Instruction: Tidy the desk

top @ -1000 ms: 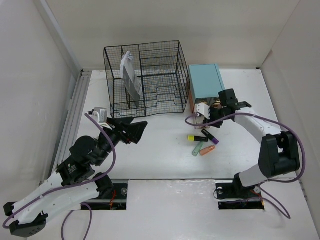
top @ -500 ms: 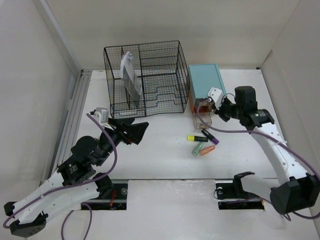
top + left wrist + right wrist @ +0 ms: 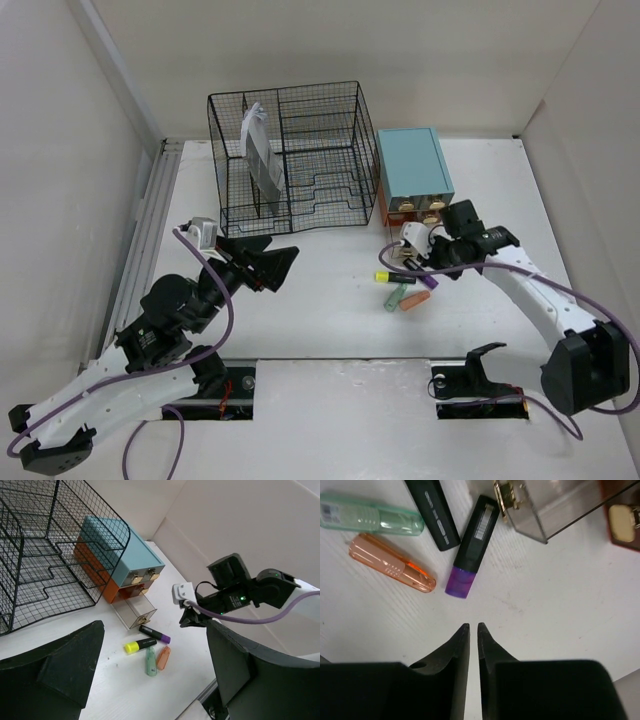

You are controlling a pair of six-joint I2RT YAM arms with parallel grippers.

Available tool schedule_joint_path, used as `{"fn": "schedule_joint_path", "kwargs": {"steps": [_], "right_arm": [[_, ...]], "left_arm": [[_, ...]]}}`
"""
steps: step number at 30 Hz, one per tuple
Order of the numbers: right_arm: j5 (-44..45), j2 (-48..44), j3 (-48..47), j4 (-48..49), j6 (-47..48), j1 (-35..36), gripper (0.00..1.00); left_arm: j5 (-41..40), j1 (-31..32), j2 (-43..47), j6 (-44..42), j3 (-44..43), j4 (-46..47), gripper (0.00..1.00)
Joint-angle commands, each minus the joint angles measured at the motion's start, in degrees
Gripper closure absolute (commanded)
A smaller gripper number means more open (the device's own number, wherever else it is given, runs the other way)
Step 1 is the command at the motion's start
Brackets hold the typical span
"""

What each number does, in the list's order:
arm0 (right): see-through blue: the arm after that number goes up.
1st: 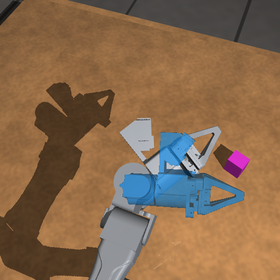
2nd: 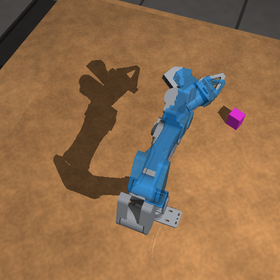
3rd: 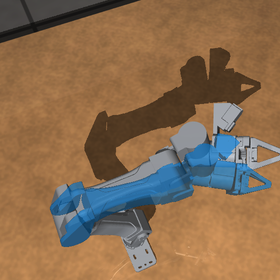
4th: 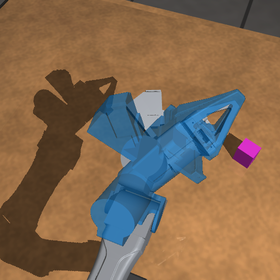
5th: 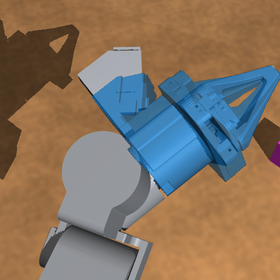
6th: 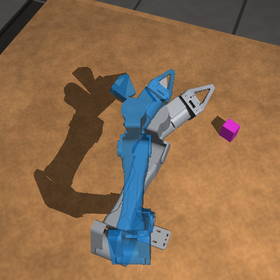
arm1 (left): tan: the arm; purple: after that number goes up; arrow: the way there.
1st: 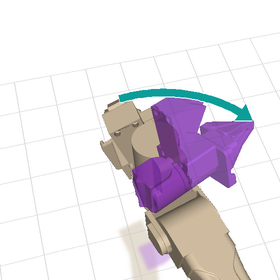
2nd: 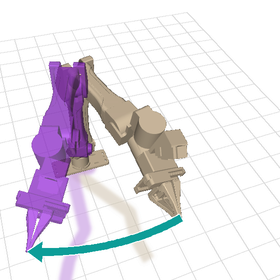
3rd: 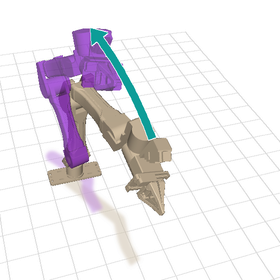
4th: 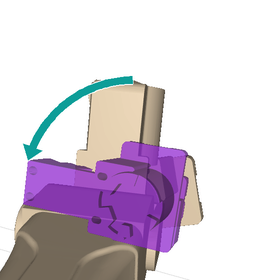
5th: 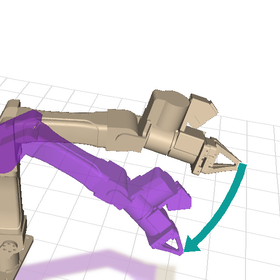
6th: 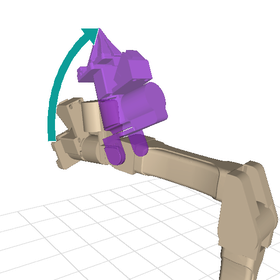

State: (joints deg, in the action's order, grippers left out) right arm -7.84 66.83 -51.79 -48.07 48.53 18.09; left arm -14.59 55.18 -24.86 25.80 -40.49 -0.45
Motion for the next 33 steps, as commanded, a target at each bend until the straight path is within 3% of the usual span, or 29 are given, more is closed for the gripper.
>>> {"fn": "schedule_joint_path", "kwargs": {"steps": [1,9,21,33], "right_arm": [[4.1,2.6,0.1,0.8,1.0,0.3,0.83],[2.2,10.9,-1.1,2.7,-2.2,0.3,0.65],[-2.6,16.8,-1.7,7.8,-7.7,2.0,0.49],[-2.9,19.7,-0.6,12.6,-10.7,2.5,0.47]], "left_arm": [[1.1,0.4,0.7,-0.7,0.2,3.5,0.19],[1.1,0.4,0.7,-0.7,0.2,3.5,0.19],[1.1,0.4,0.7,-0.7,0.2,3.5,0.19],[1.1,0.4,1.2,-0.7,0.2,3.5,0.19]]}}
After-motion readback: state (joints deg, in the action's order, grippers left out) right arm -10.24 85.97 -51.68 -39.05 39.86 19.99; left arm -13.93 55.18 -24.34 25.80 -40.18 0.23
